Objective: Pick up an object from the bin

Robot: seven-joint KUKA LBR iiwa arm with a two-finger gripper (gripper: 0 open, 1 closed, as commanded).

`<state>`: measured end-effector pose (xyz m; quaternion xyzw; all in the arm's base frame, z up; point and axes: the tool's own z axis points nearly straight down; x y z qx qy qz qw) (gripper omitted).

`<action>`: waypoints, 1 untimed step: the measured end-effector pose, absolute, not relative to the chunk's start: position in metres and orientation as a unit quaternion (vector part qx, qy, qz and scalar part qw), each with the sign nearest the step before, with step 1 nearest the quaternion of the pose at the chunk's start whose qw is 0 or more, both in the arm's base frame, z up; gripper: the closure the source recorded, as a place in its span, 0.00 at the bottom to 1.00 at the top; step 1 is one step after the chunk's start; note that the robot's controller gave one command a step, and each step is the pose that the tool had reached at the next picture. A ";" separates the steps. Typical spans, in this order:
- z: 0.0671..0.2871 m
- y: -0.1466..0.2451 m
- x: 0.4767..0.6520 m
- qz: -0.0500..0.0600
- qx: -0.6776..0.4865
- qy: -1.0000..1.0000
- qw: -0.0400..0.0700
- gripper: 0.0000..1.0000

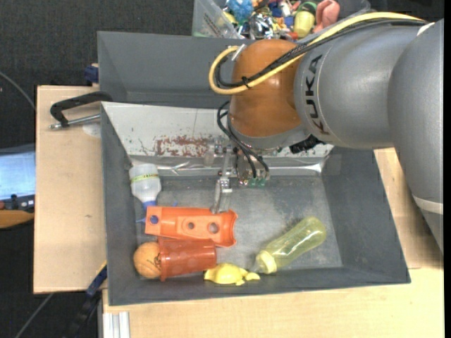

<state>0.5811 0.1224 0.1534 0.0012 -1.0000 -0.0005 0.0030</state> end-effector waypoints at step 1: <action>0.158 0.122 0.583 -0.001 0.000 -1.000 -0.001 0.00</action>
Offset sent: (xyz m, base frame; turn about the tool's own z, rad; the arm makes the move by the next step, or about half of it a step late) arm -0.0046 -0.0121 -0.0834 -0.0932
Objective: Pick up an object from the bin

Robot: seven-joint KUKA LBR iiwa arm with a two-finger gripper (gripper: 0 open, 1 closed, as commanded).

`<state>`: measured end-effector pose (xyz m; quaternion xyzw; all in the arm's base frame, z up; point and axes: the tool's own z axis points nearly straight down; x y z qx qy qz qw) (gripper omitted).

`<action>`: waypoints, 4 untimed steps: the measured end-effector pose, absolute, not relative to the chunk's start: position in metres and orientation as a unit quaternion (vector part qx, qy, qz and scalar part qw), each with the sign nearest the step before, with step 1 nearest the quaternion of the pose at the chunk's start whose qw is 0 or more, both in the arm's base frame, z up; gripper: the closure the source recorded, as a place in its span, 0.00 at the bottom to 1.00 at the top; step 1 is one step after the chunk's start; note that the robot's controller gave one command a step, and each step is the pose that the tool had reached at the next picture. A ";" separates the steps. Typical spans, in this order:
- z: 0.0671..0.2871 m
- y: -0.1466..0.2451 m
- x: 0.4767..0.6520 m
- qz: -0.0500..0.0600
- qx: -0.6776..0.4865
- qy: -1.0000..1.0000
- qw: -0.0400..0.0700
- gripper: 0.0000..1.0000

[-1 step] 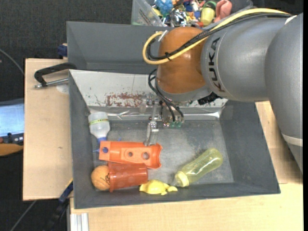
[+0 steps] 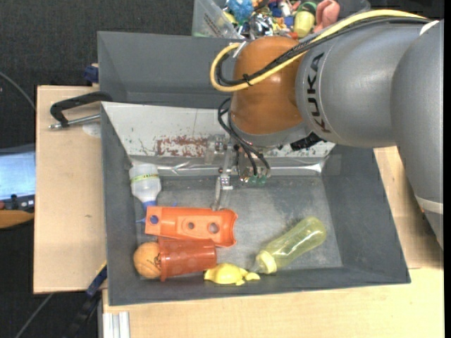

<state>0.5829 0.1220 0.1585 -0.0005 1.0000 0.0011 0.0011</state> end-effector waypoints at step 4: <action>0.071 0.054 0.575 0.002 -0.068 0.998 0.003 1.00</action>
Offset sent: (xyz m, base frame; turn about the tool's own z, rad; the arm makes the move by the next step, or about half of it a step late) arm -0.0236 -0.0602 -0.0560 -0.0341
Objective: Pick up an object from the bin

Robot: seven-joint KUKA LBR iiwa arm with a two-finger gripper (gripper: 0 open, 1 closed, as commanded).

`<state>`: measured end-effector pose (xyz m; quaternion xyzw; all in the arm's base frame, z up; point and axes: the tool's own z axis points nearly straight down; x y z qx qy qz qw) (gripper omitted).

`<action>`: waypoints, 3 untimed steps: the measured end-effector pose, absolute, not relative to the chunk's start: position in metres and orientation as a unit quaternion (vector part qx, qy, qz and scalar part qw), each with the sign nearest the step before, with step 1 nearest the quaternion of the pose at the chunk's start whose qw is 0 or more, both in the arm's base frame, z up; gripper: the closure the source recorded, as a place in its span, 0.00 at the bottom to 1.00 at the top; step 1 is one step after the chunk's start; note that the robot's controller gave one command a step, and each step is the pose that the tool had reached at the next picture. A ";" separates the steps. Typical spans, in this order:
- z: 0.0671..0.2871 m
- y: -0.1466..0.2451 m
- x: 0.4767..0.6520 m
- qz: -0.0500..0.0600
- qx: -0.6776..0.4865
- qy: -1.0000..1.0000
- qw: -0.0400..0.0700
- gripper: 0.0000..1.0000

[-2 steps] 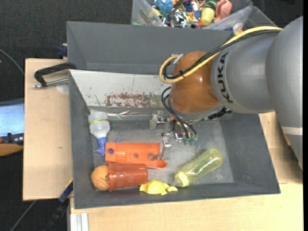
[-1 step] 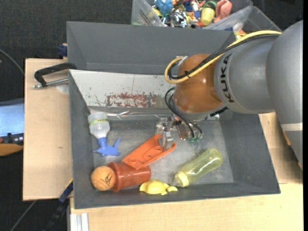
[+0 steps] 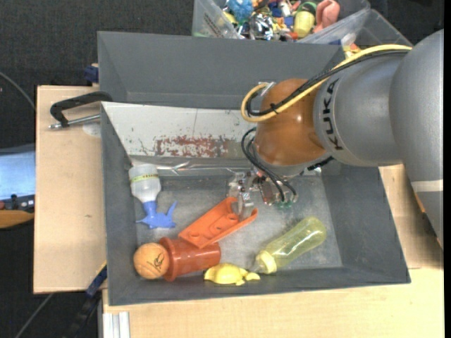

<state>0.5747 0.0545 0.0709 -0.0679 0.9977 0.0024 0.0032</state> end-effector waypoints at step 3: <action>0.196 0.046 0.588 0.003 -0.070 0.997 0.007 1.00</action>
Offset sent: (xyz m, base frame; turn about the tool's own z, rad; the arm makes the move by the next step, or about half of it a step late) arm -0.0033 -0.0020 0.0940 0.0075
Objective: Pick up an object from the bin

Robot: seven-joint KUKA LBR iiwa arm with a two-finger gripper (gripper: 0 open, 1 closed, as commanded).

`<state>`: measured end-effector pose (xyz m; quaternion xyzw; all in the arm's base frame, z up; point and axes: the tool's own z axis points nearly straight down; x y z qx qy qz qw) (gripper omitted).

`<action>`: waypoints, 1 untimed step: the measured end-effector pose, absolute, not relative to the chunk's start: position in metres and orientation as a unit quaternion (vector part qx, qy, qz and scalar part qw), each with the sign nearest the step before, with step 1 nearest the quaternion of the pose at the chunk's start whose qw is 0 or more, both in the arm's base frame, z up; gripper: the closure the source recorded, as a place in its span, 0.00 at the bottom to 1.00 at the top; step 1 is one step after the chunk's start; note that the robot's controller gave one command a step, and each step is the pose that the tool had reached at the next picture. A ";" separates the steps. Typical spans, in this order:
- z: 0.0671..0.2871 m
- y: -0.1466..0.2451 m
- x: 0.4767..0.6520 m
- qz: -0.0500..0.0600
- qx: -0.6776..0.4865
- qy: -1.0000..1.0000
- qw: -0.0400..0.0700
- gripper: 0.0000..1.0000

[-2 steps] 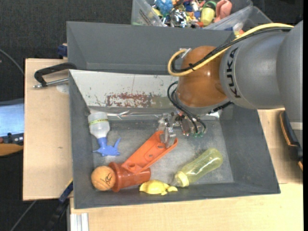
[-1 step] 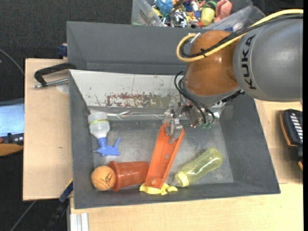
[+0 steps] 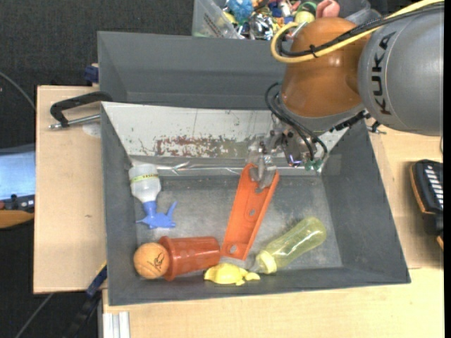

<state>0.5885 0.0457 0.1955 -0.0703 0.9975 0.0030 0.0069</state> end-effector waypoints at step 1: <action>0.223 0.056 0.576 0.003 -0.064 0.998 0.005 1.00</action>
Offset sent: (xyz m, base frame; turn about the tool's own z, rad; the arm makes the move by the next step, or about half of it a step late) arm 0.0065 -0.0050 0.1032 0.0145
